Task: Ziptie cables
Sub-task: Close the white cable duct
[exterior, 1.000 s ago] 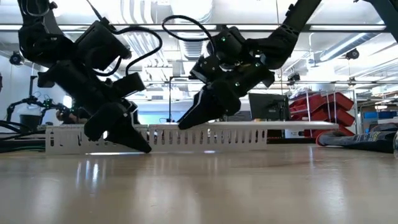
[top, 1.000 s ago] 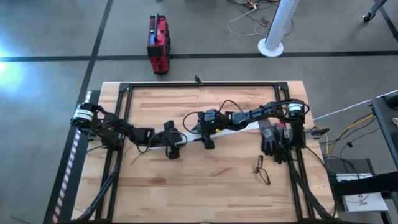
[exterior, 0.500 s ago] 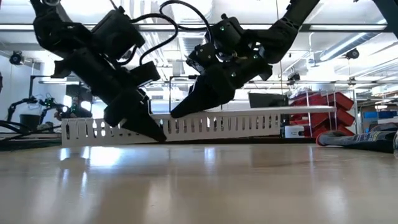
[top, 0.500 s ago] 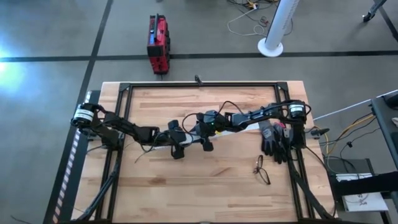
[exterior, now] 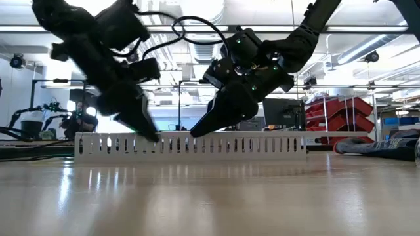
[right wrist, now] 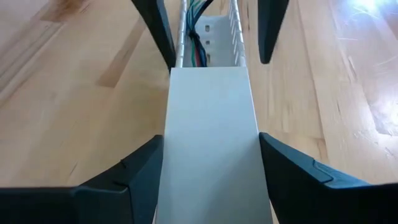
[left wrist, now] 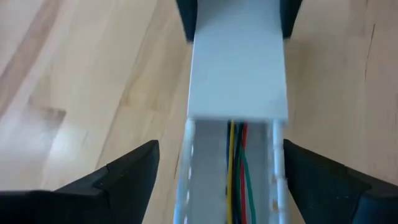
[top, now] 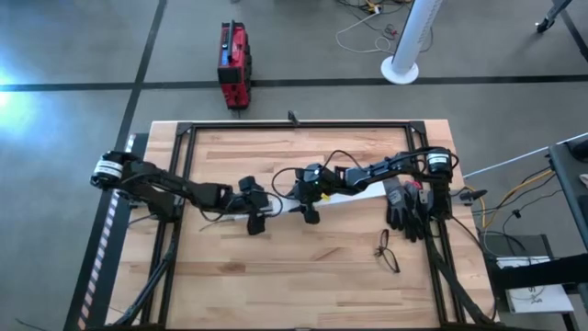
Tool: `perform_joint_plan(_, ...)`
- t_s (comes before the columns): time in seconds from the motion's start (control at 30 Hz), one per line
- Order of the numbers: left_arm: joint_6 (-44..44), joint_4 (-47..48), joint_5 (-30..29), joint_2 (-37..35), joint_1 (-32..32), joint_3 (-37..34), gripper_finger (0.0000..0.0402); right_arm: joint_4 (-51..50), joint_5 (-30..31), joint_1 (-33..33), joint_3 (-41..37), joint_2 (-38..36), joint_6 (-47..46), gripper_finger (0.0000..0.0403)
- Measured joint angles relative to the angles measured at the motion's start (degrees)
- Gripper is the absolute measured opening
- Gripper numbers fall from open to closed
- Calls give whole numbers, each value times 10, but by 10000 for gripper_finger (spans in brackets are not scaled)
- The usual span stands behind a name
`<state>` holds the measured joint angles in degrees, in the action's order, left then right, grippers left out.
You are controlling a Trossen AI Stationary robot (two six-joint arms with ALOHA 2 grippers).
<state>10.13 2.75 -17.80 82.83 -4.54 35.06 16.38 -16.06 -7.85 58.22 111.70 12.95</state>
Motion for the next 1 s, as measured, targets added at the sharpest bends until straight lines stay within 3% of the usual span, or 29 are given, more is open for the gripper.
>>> perform_joint_plan(0.2, 40, 9, 22, -2, -1, -50, 309, -3, -12, -3, 0, 0, 2, 217)
perform_joint_plan(0.37, 96, -60, 32, 15, -1, -105, 306, -4, -20, -8, -1, 0, 6, 217)
perform_joint_plan(0.47, 101, -128, 42, 35, -1, -128, 280, 6, -21, -8, -2, 0, 11, 217)
perform_joint_plan(0.6, 93, -153, 42, 60, -1, -121, 216, 28, -13, -8, -4, 1, -3, 217)
perform_joint_plan(1.0, 83, -96, 51, 66, -1, -83, 221, -25, 73, -8, 1, -8, -45, 217)
